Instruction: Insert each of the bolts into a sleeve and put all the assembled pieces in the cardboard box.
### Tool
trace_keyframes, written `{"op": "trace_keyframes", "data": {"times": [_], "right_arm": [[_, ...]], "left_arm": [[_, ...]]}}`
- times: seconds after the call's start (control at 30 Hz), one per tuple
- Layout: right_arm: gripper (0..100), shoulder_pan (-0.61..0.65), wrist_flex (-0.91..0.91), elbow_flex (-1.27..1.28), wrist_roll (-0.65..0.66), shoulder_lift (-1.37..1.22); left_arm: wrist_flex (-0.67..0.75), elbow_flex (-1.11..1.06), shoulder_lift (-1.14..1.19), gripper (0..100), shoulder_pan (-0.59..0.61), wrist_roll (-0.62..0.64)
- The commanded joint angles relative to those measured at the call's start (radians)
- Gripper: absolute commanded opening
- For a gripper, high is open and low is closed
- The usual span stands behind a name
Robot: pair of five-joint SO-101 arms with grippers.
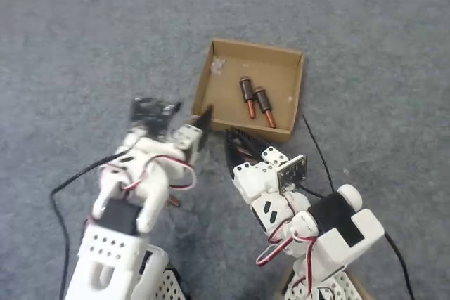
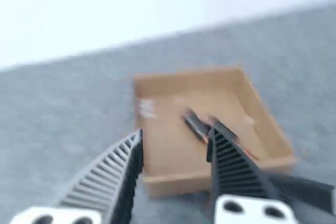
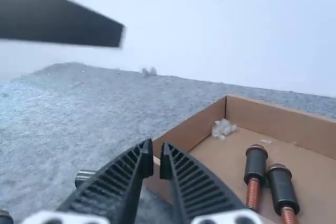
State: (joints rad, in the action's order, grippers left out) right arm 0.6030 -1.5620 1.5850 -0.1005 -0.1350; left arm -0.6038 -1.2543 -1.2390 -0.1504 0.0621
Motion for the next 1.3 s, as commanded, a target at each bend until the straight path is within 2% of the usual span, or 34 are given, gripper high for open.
{"op": "trace_keyframes", "data": {"times": [0.0, 0.27, 0.4, 0.5, 0.63, 0.73, 1.07, 1.27], "right_arm": [[0.6, -0.013, 0.053, -0.028, 0.028, 0.021], [0.6, -0.005, 0.082, -0.028, 0.031, 0.022], [0.6, 0.030, 0.087, -0.025, 0.040, 0.022], [0.6, 0.044, 0.088, -0.021, 0.106, 0.022], [0.6, 0.077, 0.090, -0.020, 0.137, 0.021], [0.7, 0.107, 0.090, -0.008, 0.137, 0.021], [0.9, 0.203, 0.090, -0.021, 0.144, 0.021], [0.9, 0.271, 0.113, -0.048, 0.258, 0.021]], "left_arm": [[-0.025, 0.012, -0.061, 19, 0.121, 0.087], [-0.037, 0.015, 0.031, 18, 0.299, 0.192], [-0.021, 0.058, 0.101, 8, 0.373, 0.226], [-0.021, 0.107, 0.175, 1, 0.413, 0.239], [0.028, 0.145, 0.298, 1, 0.451, 0.247], [0.089, 0.159, 0.387, 1, 0.491, 0.315], [0.101, 0.325, 0.689, 1, 0.614, 0.436], [0.101, 0.415, 0.839, 1, 0.667, 0.489]]}}
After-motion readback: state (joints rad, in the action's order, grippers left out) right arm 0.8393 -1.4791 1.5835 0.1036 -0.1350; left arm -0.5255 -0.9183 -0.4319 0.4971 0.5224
